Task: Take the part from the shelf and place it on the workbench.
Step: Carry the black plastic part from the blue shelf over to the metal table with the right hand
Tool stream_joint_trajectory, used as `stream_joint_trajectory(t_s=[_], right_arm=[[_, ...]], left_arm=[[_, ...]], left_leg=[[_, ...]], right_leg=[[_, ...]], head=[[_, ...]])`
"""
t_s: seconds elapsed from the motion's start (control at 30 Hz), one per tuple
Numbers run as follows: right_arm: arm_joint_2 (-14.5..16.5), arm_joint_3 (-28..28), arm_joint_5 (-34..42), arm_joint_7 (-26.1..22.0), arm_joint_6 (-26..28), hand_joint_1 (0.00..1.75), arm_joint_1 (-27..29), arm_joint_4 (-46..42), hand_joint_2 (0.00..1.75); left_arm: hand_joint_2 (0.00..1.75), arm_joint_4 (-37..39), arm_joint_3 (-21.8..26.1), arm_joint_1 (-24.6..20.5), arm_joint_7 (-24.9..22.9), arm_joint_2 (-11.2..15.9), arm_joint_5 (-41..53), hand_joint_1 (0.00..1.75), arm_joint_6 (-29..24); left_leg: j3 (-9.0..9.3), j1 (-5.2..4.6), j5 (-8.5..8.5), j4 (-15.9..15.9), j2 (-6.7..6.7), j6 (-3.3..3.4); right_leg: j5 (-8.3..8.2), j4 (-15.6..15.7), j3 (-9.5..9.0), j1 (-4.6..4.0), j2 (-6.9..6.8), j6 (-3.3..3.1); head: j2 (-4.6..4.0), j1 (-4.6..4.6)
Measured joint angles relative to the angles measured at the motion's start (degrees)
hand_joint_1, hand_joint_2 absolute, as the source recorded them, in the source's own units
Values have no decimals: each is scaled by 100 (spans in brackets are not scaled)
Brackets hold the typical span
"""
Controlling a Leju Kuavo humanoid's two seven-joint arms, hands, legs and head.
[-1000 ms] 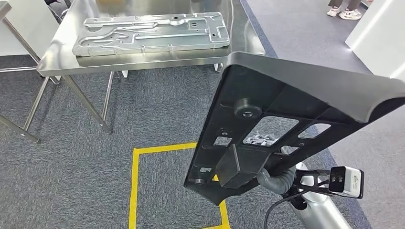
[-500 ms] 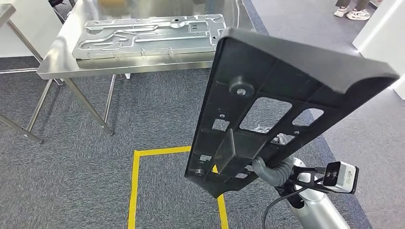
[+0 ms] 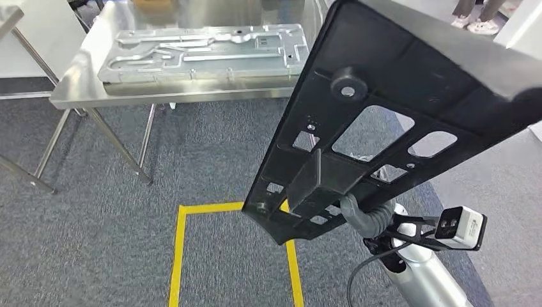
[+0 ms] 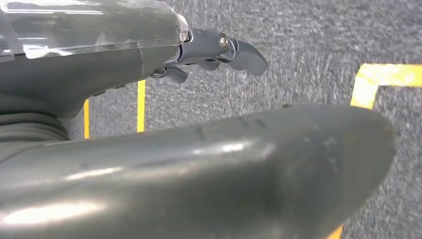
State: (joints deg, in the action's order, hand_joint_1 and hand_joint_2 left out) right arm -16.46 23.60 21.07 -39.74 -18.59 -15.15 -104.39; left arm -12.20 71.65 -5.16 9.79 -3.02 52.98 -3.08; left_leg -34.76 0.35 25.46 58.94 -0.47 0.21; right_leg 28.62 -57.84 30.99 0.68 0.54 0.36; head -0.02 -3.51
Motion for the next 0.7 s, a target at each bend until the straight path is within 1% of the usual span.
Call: stream_joint_trajectory(t_s=[0.07, 0.1, 0.13, 0.17, 0.2, 0.23, 0.27, 0.3, 0.33, 0.37, 0.4, 0.43, 0.47, 0.5, 0.53, 0.57, 0.6, 0.63, 0.67, 0.7], right_arm=[[0, 10, -33, 0, 1, 159, 40, -18, 175], [1, 19, -56, -1, -9, 159, 70, -33, 175], [8, 29, -70, 1, -24, 159, 77, -52, 175], [16, 36, -68, 2, -39, 159, 73, -64, 175], [23, 41, -59, 9, -52, 159, 58, -73, 175], [31, 43, -43, 17, -56, 159, 36, -76, 175], [31, 43, -37, 25, -56, 159, 36, -76, 175], [31, 43, -34, 32, -56, 159, 34, -76, 175], [31, 44, -33, 36, -56, 159, 32, -77, 175], [31, 44, -33, 37, -56, 159, 26, -77, 175], [33, 45, -33, 39, -57, 159, 18, -77, 175], [34, 46, -32, 39, -56, 159, 10, -77, 175], [36, 48, -30, 39, -56, 159, 6, -78, 175], [38, 50, -29, 37, -56, 159, 8, -79, 175], [37, 52, -35, 32, -54, 159, 18, -82, 175], [34, 55, -51, 23, -52, 159, 40, -93, 175], [24, 56, -76, 14, -51, 159, 68, -109, 175], [14, 57, -113, 4, -57, 159, 105, -131, 175], [4, 58, -157, -1, -80, 159, 153, -154, 175], [-2, 58, -202, -4, -121, 159, 207, -169, 175]], left_arm=[[0, 0, 0, 8, 0, 0, -1, 0, -3], [0, 0, -1, 12, -1, -1, -1, 0, -4], [0, 0, -1, 9, -1, -1, -2, 0, -4], [0, 0, -2, 4, -2, -2, -2, 0, -1], [0, 0, -2, -2, -2, -2, -2, 0, 3], [0, 0, -2, -8, -3, -2, -2, 0, 7], [0, 0, -2, -6, -3, -2, -2, 0, 9], [0, 0, -2, -3, -4, -2, -2, 0, 10], [0, 0, -2, -1, -5, -3, -2, 0, 11], [0, 0, -2, -1, -6, -3, -2, 0, 13], [0, 0, -2, -3, -7, -4, -2, 0, 13], [0, 0, -2, -7, -7, -4, -2, 0, 13], [0, 0, -2, -7, -8, -4, -2, 0, 13], [0, 0, -2, -8, -8, -4, -2, 0, 13], [0, 0, -2, -7, -7, -4, -2, 0, 13], [0, 0, -2, -9, -4, -4, -2, 0, 13], [0, 0, -2, -15, 0, -6, -2, 0, 13], [0, 0, -2, -21, 4, -9, -3, 0, 13], [0, 0, -2, -21, 7, -11, -4, 0, 11], [0, 0, -2, -14, 9, -14, -6, 0, 9]], left_leg=[[-2, -2, 12, -23, 0, 30], [32, 7, 16, -54, -1, 62], [91, 15, 30, -91, 1, 108], [155, 23, 47, -119, 2, 148], [222, 28, 68, -144, 3, 179], [263, 27, 97, -150, 4, 195], [290, 27, 123, -148, 2, 191], [326, 28, 152, -147, -1, 181], [375, 31, 187, -145, -4, 167], [426, 33, 228, -144, -6, 146], [469, 31, 267, -138, -7, 119], [494, 29, 302, -140, -6, 82], [508, 25, 331, -139, -3, 42], [524, 20, 340, -123, 0, 1], [545, 21, 353, -113, 4, -37], [558, 26, 370, -58, 9, -65], [524, 31, 398, 70, 11, -83], [415, 39, 468, 286, 14, -96], [224, 44, 579, 619, 15, -108], [-12, 45, 722, 996, 15, -119]], right_leg=[[-19, -22, -17, 0, 0, 31], [-21, -50, -25, 2, -2, 57], [85, -291, 82, 9, -8, 94], [241, -632, 266, 17, -13, 126], [419, -1042, 505, 27, -20, 152], [566, -1451, 768, 36, -24, 174], [554, -1597, 908, 44, -24, 183], [429, -1540, 945, 53, -26, 190], [193, -1264, 870, 64, -31, 195], [-78, -861, 731, 72, -43, 192], [-230, -494, 599, 61, -58, 180], [-309, -231, 498, 45, -72, 146], [-324, -106, 454, 25, -79, 101], [-274, -93, 444, 8, -77, 52], [-295, -92, 416, 9, -69, -2], [-314, -71, 374, 13, -64, -43], [-297, -55, 324, 18, -65, -84], [-280, -41, 272, 19, -70, -121], [-254, -30, 232, 14, -76, -148], [-222, -30, 202, 6, -78, -171]], head=[[0, 0], [0, 0], [0, 0], [0, 0], [0, 1], [0, 1], [0, 1], [0, 1], [0, 1], [0, 1], [0, 1], [0, 1], [0, 1], [0, 1], [0, 1], [0, 1], [0, 0], [0, 0], [0, 1], [0, 0]])
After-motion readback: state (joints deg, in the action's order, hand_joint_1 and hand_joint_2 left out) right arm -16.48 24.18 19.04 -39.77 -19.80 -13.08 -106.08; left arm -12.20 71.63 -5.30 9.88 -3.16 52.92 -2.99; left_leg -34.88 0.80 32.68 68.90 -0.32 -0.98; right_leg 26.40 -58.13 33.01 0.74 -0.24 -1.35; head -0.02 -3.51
